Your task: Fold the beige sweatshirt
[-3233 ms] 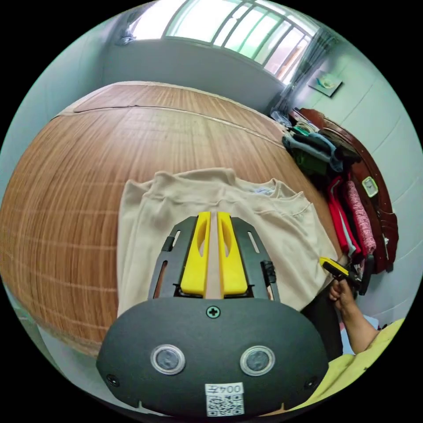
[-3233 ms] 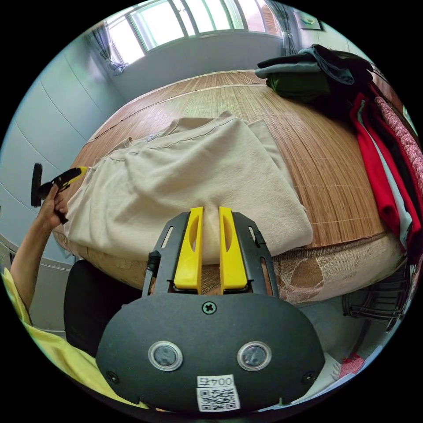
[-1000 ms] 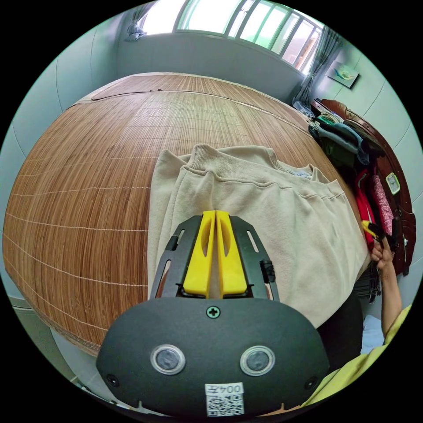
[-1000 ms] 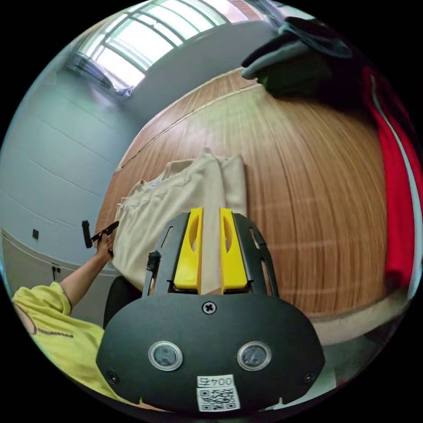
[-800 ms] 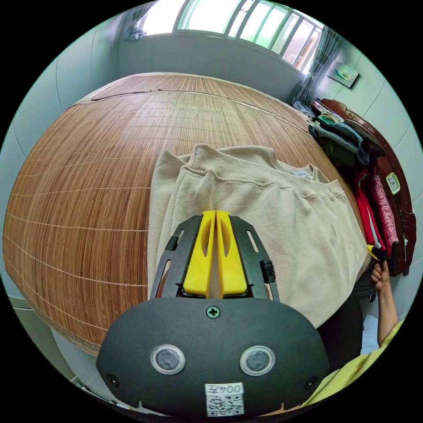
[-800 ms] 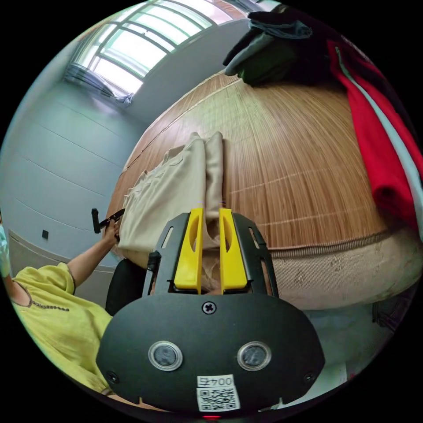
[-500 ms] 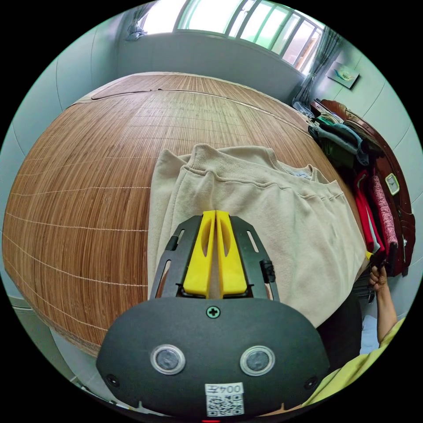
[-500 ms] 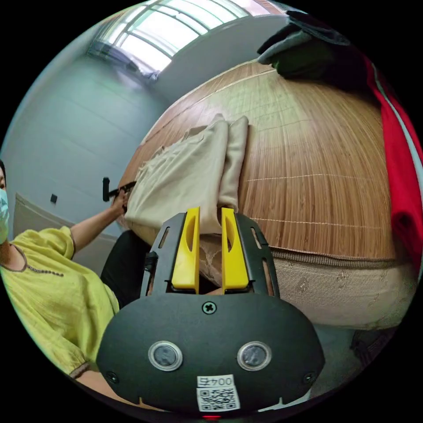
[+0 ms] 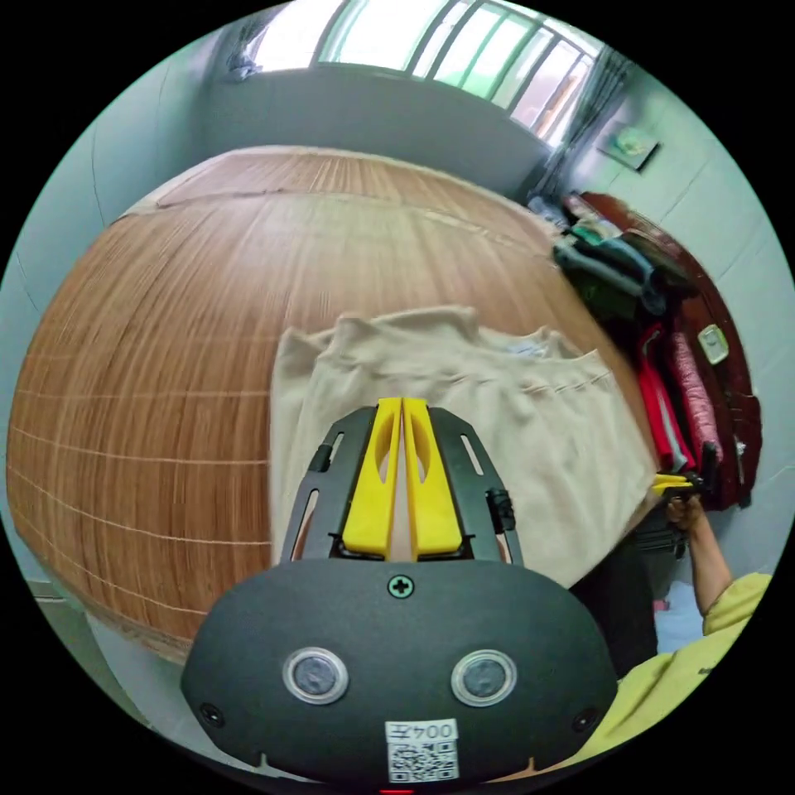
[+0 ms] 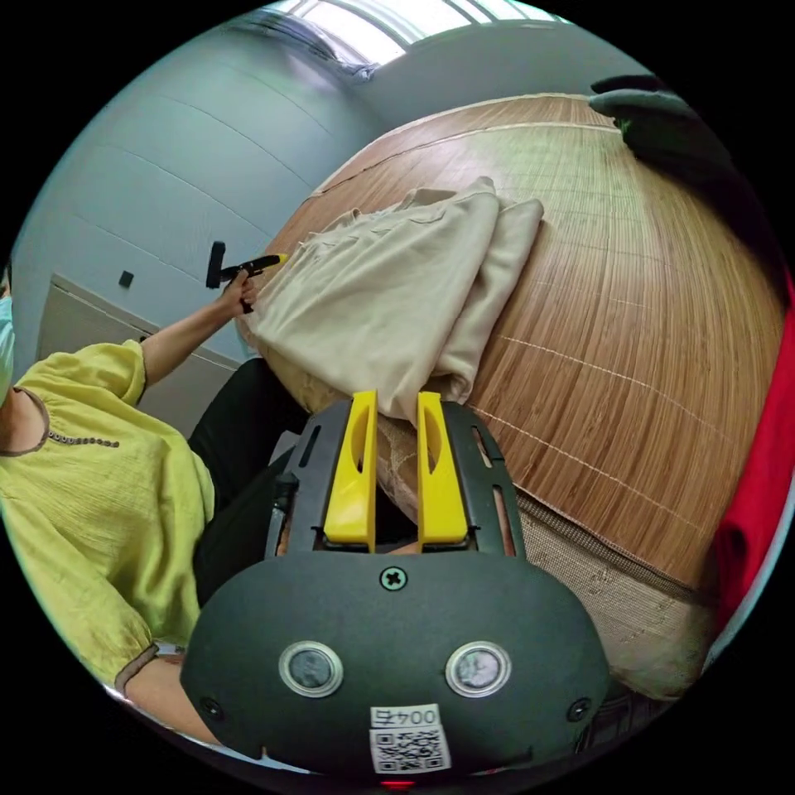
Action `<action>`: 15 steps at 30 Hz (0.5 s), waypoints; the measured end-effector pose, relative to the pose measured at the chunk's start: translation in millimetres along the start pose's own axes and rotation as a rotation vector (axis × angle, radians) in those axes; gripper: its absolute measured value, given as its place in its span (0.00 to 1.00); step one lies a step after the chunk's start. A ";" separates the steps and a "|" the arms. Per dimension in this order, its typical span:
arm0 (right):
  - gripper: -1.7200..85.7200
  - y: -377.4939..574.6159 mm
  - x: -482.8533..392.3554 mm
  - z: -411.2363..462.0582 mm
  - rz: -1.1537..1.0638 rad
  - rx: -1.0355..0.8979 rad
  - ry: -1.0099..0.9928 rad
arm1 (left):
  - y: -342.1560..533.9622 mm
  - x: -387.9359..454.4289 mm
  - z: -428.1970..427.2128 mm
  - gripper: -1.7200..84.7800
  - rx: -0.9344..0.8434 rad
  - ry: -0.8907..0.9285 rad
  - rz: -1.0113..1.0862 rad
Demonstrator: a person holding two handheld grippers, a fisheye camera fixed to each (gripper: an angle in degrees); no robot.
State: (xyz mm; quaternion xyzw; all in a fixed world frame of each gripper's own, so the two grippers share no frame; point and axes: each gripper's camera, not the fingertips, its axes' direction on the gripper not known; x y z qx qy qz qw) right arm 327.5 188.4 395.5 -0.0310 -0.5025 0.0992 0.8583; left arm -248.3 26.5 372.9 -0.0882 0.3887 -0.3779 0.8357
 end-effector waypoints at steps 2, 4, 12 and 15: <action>0.12 -4.6 -8.5 3.6 -0.034 -0.024 0.027 | -19.5 61.8 5.6 0.04 -0.009 0.206 0.067; 0.12 -7.5 -17.9 8.9 -0.062 -0.044 0.076 | -28.2 122.2 25.3 0.06 -0.059 0.309 0.132; 0.13 -5.7 -58.8 26.6 -0.149 -0.051 0.293 | -24.8 325.8 184.5 0.16 -0.390 0.570 0.174; 0.13 -4.8 -65.4 30.0 -0.164 -0.038 0.315 | -24.5 358.2 228.8 0.17 -0.460 0.529 0.139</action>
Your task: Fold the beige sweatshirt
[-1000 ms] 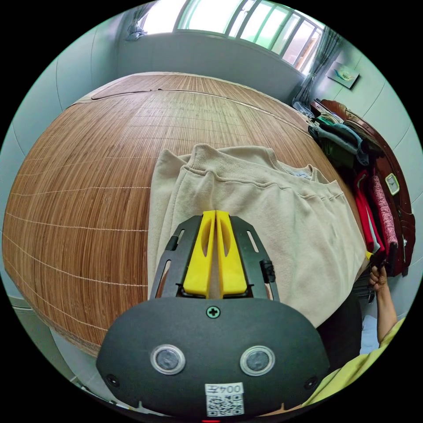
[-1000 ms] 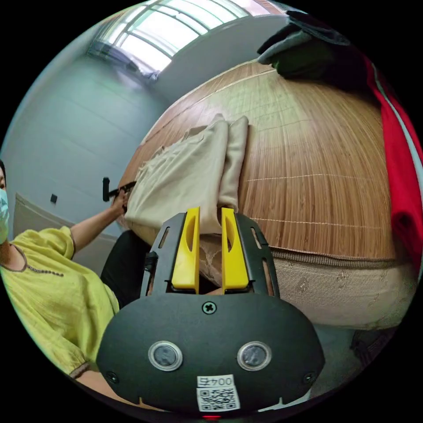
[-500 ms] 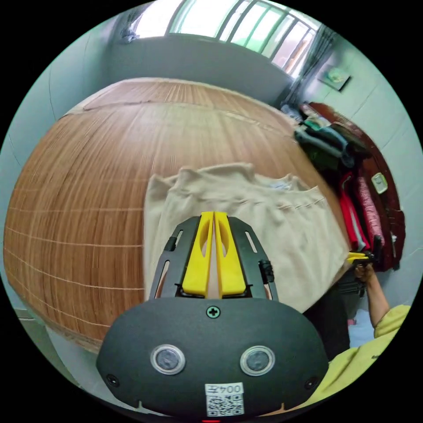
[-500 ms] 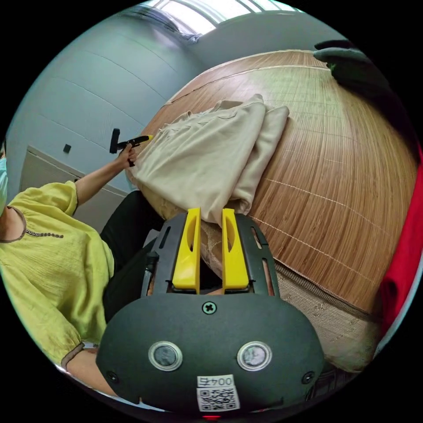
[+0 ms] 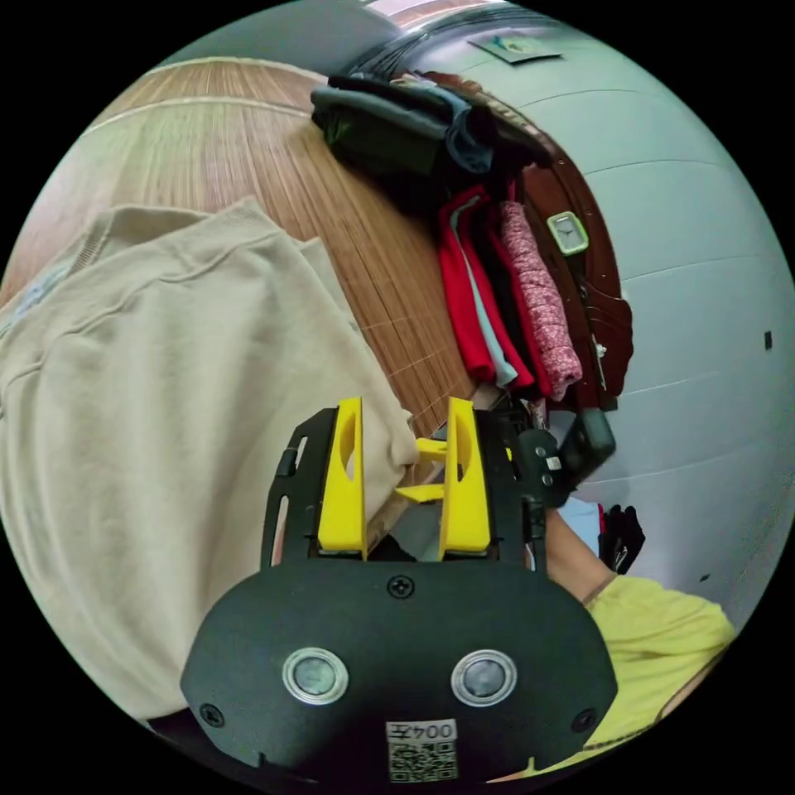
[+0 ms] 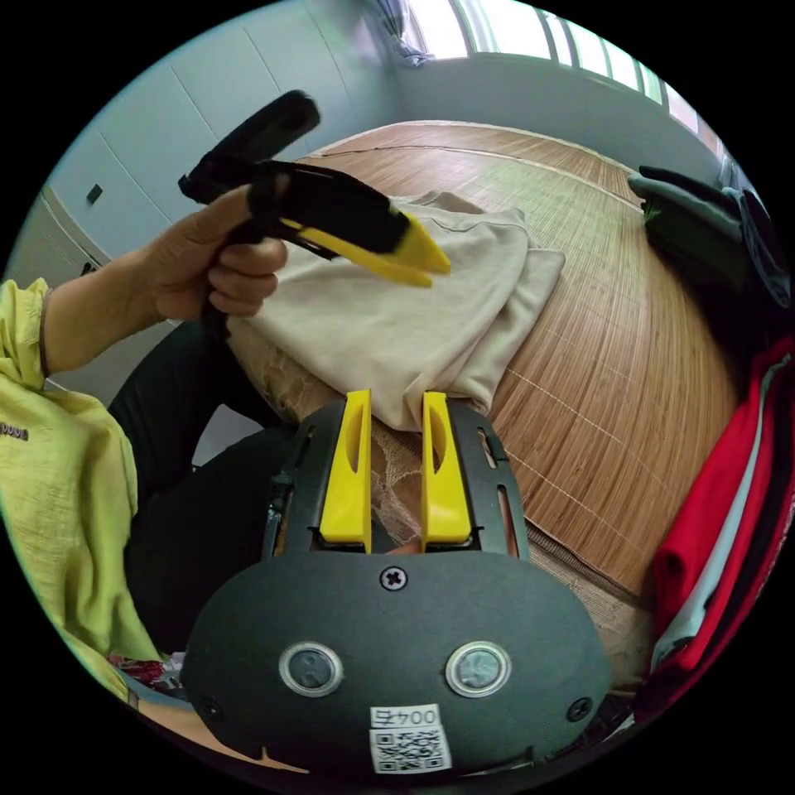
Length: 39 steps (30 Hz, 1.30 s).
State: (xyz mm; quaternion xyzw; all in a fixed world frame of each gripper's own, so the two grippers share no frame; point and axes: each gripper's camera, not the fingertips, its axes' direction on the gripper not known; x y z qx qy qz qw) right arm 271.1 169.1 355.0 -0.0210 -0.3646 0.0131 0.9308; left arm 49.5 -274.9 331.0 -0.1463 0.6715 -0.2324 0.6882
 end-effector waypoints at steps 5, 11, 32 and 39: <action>0.14 1.8 -6.0 2.7 -0.026 0.011 0.018 | -23.3 -4.6 46.6 0.13 -0.085 -0.094 -0.046; 0.14 8.9 24.7 -19.5 -0.010 0.062 -0.084 | -29.2 6.1 46.8 0.06 -0.028 -0.071 0.004; 0.10 -12.8 118.7 20.8 0.022 -0.096 -0.443 | 14.1 -3.0 -38.9 0.04 0.146 -0.190 0.097; 0.07 -24.1 115.9 25.0 0.016 -0.127 -0.397 | 81.5 -94.0 -90.3 0.02 0.249 -0.487 -0.119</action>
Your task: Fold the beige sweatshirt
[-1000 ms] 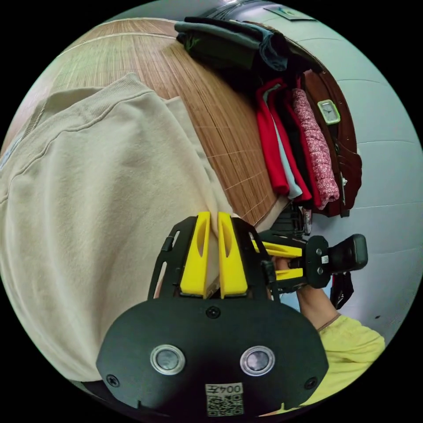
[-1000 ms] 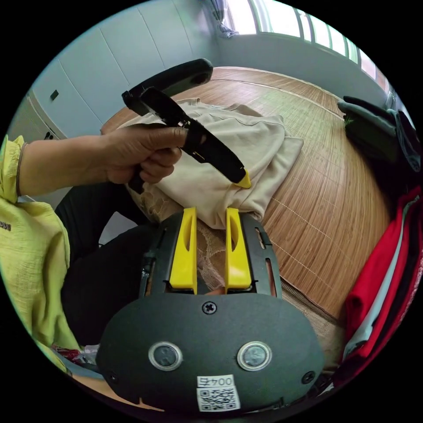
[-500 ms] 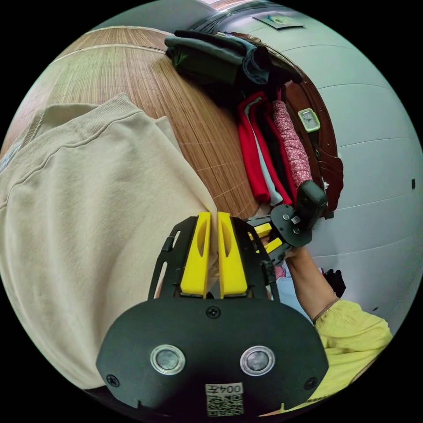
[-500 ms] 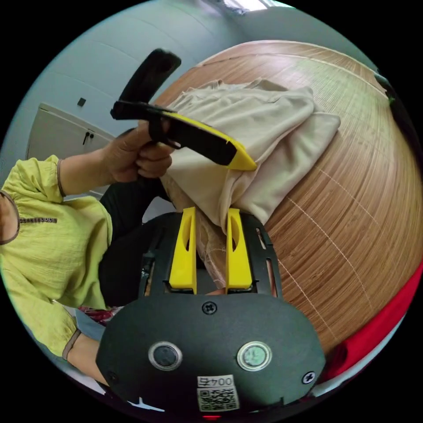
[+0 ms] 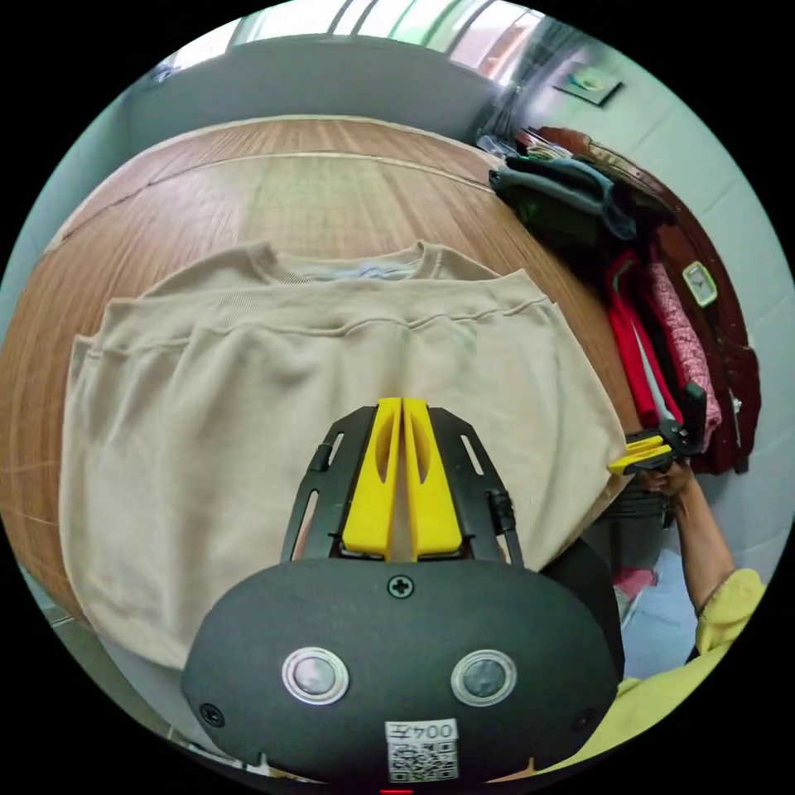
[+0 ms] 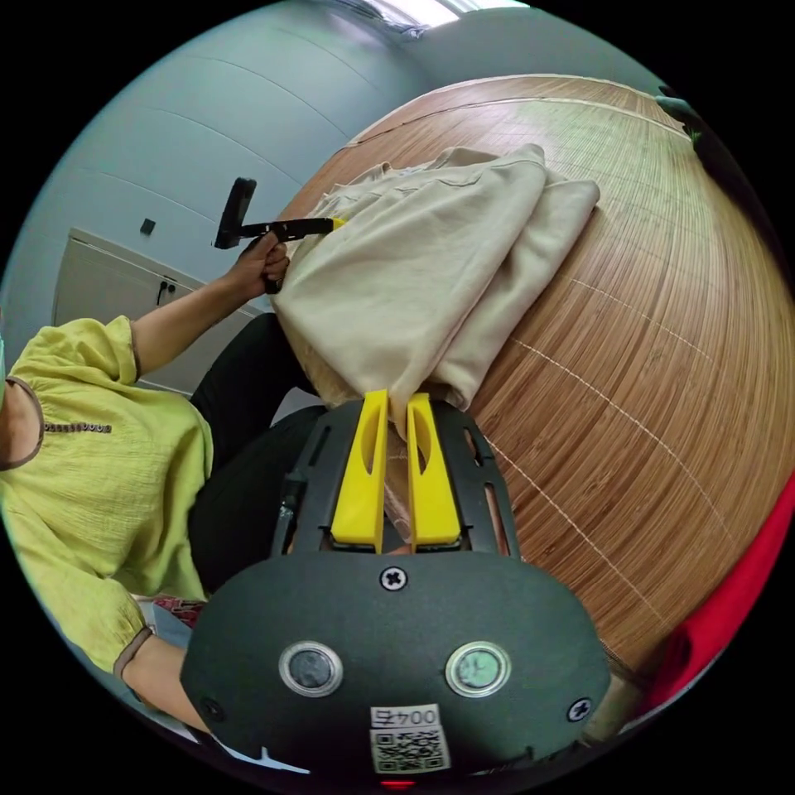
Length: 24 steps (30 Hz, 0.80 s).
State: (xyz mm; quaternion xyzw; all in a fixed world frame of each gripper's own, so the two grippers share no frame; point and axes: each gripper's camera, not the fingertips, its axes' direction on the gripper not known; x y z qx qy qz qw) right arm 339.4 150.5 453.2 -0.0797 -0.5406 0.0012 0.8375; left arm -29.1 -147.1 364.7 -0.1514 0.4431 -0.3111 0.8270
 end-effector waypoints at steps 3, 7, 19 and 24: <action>0.05 -9.6 -7.2 -0.1 -0.018 -0.051 0.050 | 15.8 -1.6 0.1 0.03 0.050 -0.001 0.016; 0.04 -3.3 1.0 -11.1 0.008 -0.064 0.092 | 27.0 -11.3 -3.6 0.03 0.053 0.031 -0.013; 0.04 28.2 24.2 -13.9 0.173 0.112 -0.104 | 59.6 -38.6 -22.5 0.03 0.060 0.126 -0.045; 0.06 21.2 12.8 -16.5 0.202 0.064 -0.067 | 72.2 -47.8 -31.7 0.03 0.061 0.139 -0.049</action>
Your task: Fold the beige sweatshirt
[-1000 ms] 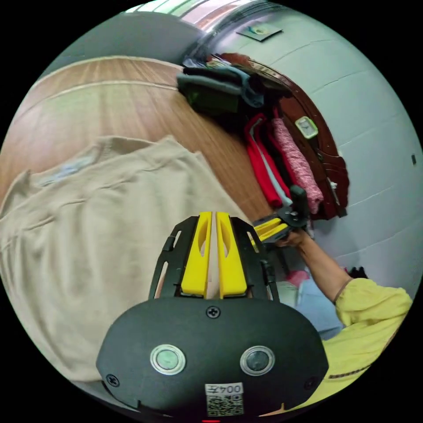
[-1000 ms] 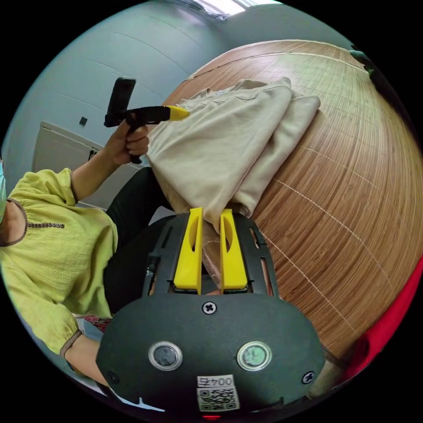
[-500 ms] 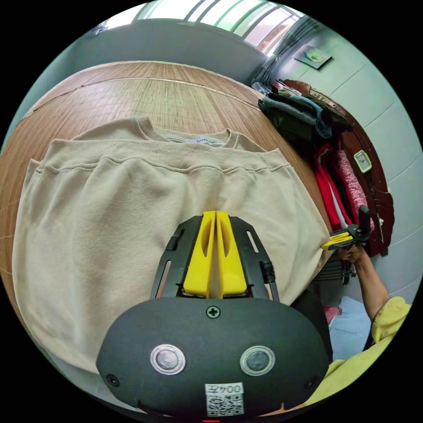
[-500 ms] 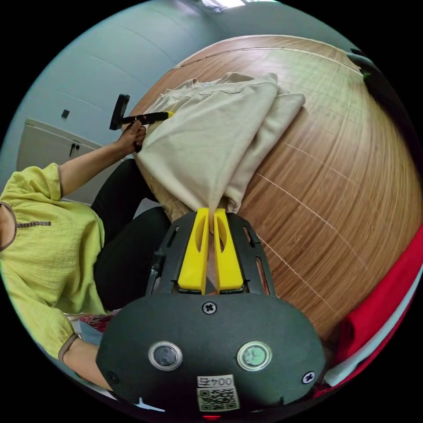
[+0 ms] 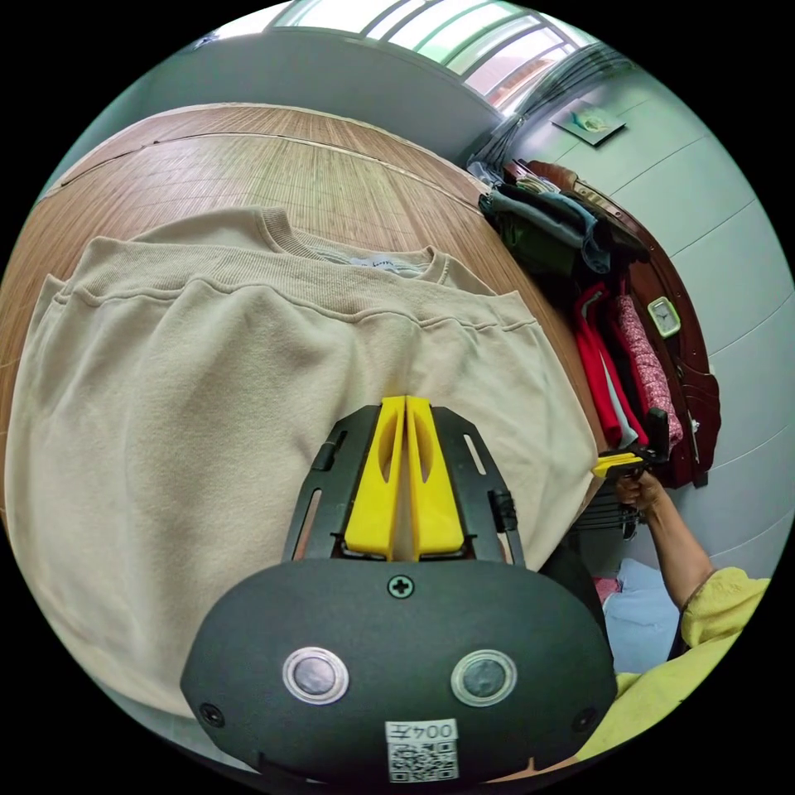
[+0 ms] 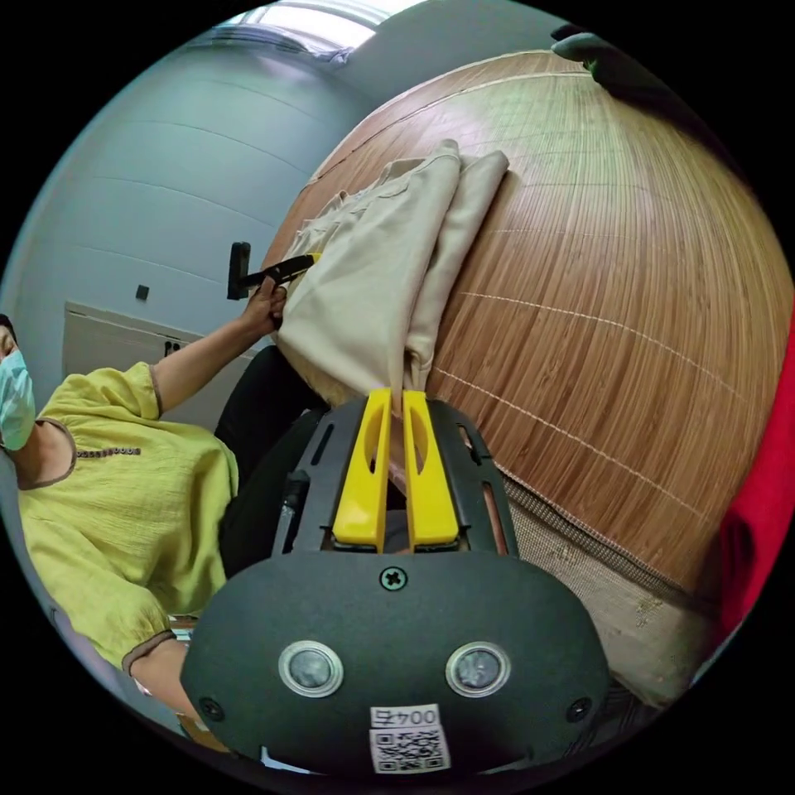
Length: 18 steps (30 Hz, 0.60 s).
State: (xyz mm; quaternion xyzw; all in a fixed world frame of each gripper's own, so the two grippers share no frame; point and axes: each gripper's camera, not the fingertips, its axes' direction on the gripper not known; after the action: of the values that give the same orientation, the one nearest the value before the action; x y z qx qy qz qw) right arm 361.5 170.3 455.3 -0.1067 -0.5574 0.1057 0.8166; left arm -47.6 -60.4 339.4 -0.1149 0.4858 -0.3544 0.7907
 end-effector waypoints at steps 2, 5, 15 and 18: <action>0.05 -8.5 -24.3 -9.1 -0.014 -0.023 0.125 | 5.7 -3.9 -5.8 0.03 0.001 0.001 0.000; 0.04 -32.9 -55.3 -28.5 -0.019 0.108 0.217 | 13.0 -9.1 -13.1 0.03 0.003 0.004 -0.001; 0.10 -190.6 -56.7 19.6 0.202 0.292 0.303 | 36.1 -25.6 -38.7 0.03 0.011 -0.006 0.005; 0.11 -227.7 -53.1 45.4 0.264 0.215 0.346 | 43.2 -32.2 -47.2 0.03 0.014 -0.005 0.004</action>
State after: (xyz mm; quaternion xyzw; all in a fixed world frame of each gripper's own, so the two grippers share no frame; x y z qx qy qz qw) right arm 312.3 -60.0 490.8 -0.1077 -0.3758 0.2503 0.8857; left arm -77.3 0.1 315.2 -0.1090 0.4817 -0.3558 0.7934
